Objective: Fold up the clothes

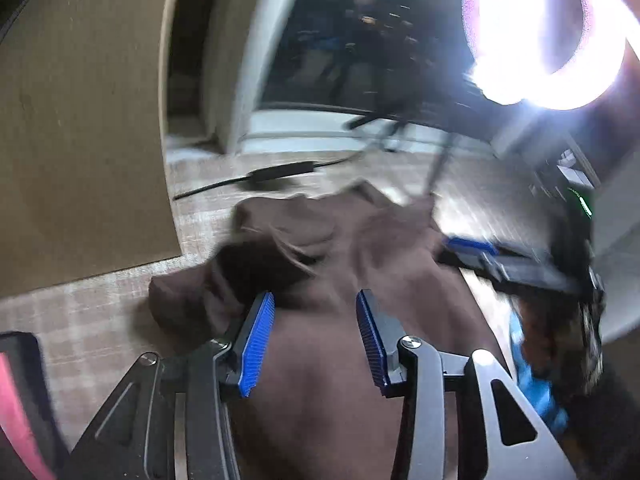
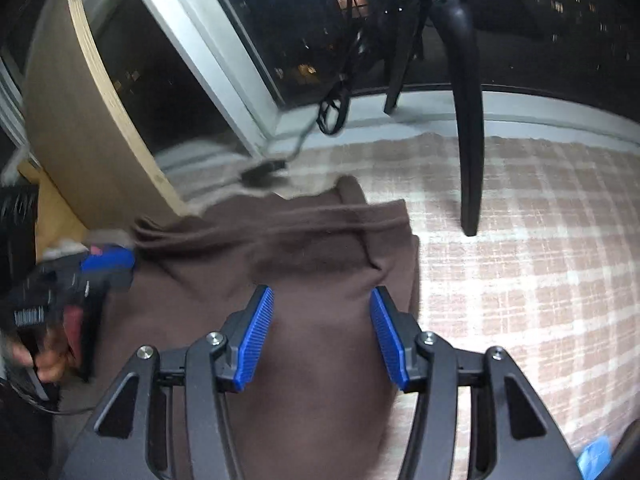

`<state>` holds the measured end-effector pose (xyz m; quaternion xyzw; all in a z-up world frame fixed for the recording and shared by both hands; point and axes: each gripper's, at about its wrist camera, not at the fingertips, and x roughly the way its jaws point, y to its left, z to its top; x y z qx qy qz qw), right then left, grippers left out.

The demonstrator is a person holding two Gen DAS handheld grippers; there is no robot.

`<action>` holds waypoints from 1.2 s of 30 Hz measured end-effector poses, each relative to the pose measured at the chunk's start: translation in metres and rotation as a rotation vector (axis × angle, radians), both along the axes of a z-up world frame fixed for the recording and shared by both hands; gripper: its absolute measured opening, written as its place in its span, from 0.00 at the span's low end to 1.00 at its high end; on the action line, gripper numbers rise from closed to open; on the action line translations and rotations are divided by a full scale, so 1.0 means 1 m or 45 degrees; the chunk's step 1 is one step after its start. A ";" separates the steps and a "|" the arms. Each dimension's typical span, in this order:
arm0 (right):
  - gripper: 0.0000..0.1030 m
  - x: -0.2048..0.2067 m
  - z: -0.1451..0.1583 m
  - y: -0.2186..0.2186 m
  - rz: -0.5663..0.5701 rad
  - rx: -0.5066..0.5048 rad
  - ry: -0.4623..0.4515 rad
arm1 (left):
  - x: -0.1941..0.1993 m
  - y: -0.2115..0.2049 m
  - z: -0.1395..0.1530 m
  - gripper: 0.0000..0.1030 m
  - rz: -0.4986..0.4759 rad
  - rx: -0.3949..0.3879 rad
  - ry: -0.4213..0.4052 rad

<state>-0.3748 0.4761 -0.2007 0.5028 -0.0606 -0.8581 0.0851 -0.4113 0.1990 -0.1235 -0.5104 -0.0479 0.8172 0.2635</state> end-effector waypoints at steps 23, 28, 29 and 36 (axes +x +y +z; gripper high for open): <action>0.67 -0.032 -0.023 0.014 0.040 -0.137 -0.048 | -0.033 -0.026 -0.047 0.48 0.214 -0.156 -0.157; 0.30 -0.023 -0.018 0.016 0.050 -0.265 -0.034 | -0.020 -0.022 -0.036 0.16 0.133 -0.061 -0.114; 0.26 -0.018 -0.012 0.017 0.051 -0.281 -0.014 | -0.015 -0.023 -0.030 0.15 0.129 -0.051 -0.101; 0.20 0.048 0.069 0.021 0.121 -0.331 0.205 | 0.039 -0.048 0.049 0.14 0.071 0.107 0.019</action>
